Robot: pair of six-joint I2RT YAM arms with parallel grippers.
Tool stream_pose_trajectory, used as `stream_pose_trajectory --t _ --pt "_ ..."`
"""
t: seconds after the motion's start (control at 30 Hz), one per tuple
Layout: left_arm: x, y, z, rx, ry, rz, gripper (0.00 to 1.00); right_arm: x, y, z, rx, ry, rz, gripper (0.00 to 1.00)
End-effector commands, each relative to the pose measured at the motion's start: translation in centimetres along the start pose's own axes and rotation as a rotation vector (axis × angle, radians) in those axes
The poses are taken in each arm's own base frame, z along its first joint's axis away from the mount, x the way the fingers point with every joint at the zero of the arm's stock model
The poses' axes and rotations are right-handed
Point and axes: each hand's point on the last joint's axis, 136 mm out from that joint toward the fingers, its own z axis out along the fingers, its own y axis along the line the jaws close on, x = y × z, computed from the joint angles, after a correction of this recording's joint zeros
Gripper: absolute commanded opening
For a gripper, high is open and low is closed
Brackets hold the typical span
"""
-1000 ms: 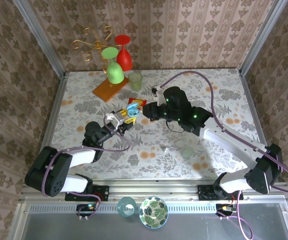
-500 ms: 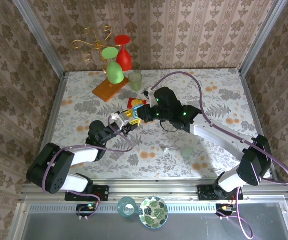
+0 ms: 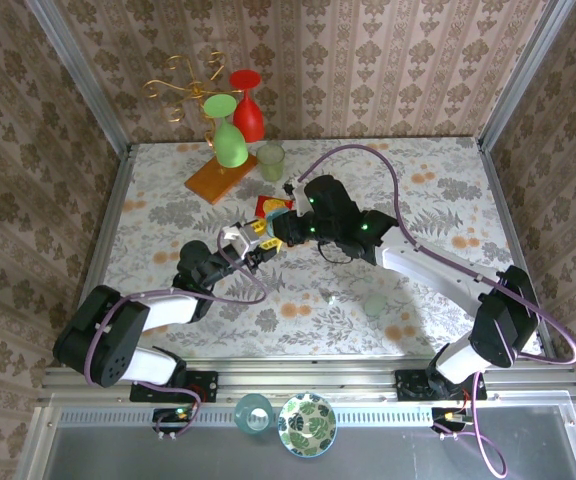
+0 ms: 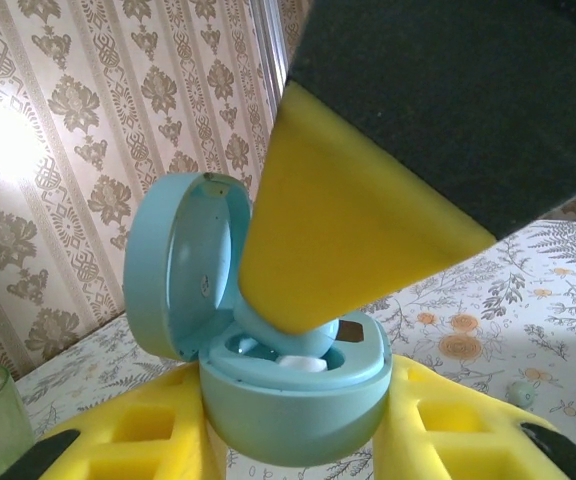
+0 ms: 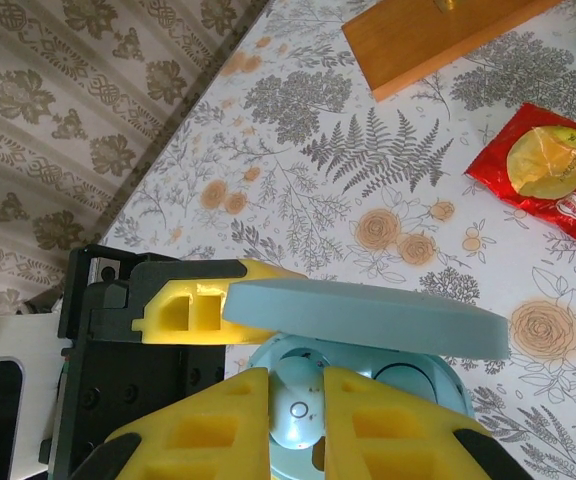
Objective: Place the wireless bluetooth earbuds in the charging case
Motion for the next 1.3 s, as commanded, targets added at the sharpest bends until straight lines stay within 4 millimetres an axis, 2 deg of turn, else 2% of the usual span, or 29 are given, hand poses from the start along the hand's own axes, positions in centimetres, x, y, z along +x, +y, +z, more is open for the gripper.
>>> stream_pose_trajectory --t 0.0,0.17,0.37,0.63,0.73,0.87,0.93,1.03,1.17,1.27 --pt "-1.8 0.4 0.7 0.001 -0.056 0.047 0.26 0.4 0.7 0.3 -0.016 0.042 -0.021 0.16" --pt "-1.8 0.3 0.9 0.010 -0.057 0.042 0.26 0.7 1.0 0.6 -0.015 0.069 -0.031 0.20" --pt "-1.7 0.2 0.8 0.015 -0.056 0.039 0.26 -0.1 1.4 0.2 -0.015 0.049 -0.037 0.20" --pt "-1.7 0.1 0.9 0.021 -0.057 0.035 0.26 -1.5 1.4 -1.8 0.009 -0.023 -0.060 0.38" --pt "-1.8 0.1 0.8 0.020 -0.058 0.035 0.26 -2.0 1.5 -2.6 0.010 -0.050 -0.068 0.40" --pt "-1.8 0.1 0.8 0.021 -0.059 0.032 0.26 -2.3 1.8 -3.5 -0.003 -0.083 -0.081 0.41" --pt "-1.9 0.0 0.8 0.028 -0.061 0.030 0.26 -2.3 1.8 -3.7 0.002 -0.082 -0.082 0.37" --pt "-1.9 -0.3 0.8 0.046 -0.063 0.040 0.26 -2.6 1.2 -4.4 0.034 -0.097 -0.091 0.36" --pt "-1.6 -1.6 0.7 0.126 -0.063 0.058 0.26 -3.7 0.9 -5.4 0.039 -0.132 -0.067 0.37" --pt "-1.6 -2.2 0.6 0.167 -0.066 0.055 0.26 -4.1 0.1 -5.3 0.053 -0.132 -0.027 0.37"
